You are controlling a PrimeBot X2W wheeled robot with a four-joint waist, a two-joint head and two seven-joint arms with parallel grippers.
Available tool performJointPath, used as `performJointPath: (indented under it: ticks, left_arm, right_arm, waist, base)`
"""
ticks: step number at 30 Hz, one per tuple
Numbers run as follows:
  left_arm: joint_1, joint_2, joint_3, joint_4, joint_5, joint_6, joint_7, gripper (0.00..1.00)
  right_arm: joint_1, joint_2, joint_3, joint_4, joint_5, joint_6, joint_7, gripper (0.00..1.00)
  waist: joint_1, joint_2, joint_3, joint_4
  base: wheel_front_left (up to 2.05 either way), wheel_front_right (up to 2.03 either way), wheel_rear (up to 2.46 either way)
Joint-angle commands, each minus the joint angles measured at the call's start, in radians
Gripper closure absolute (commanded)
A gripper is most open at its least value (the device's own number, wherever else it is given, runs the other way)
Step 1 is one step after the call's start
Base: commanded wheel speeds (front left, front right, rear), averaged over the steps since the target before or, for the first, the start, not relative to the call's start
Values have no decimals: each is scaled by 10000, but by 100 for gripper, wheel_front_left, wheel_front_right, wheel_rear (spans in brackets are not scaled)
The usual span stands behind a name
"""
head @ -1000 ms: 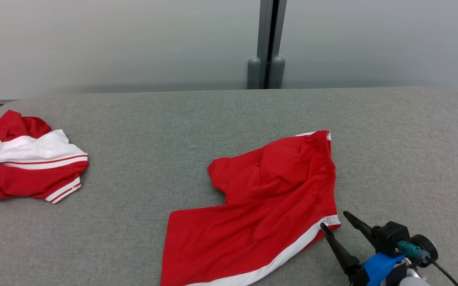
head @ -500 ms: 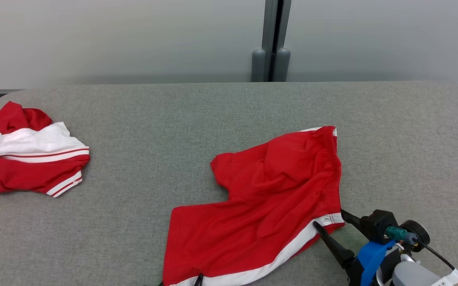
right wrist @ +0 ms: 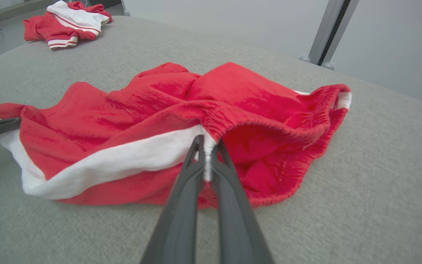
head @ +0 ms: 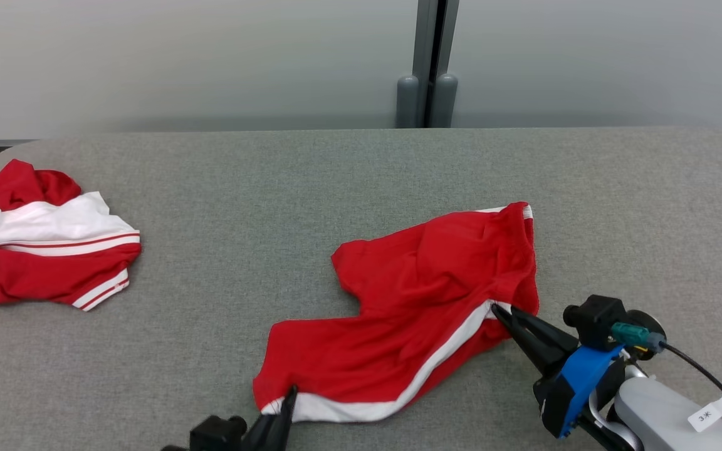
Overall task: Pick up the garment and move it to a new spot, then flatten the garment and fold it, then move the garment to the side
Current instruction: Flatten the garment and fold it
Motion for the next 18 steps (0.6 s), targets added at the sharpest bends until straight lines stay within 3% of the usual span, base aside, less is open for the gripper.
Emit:
performJointPath:
  ticks: [1,10,18]
  left_arm:
    - [-342,97,151,-220,-72,-13,-31,100]
    - [-2818,629,865,-954,-436,-15,-29,100]
    - [-7429,1310,622,-68,-1276,-13,571,100]
  right_arm:
    - [80,-50,-207,-230,-43,1,-36,100]
    - [-878,365,-2110,-1322,-216,1,-36,100]
    - [-4415,1061,-2205,-634,248,1,-34,100]
  waist:
    - [-1,0,-10,-25]
    - [-1,0,529,-152]
    - [-1,0,2115,-455]
  base:
    - [0,0,0]
    - [0,0,0]
    - [0,0,0]
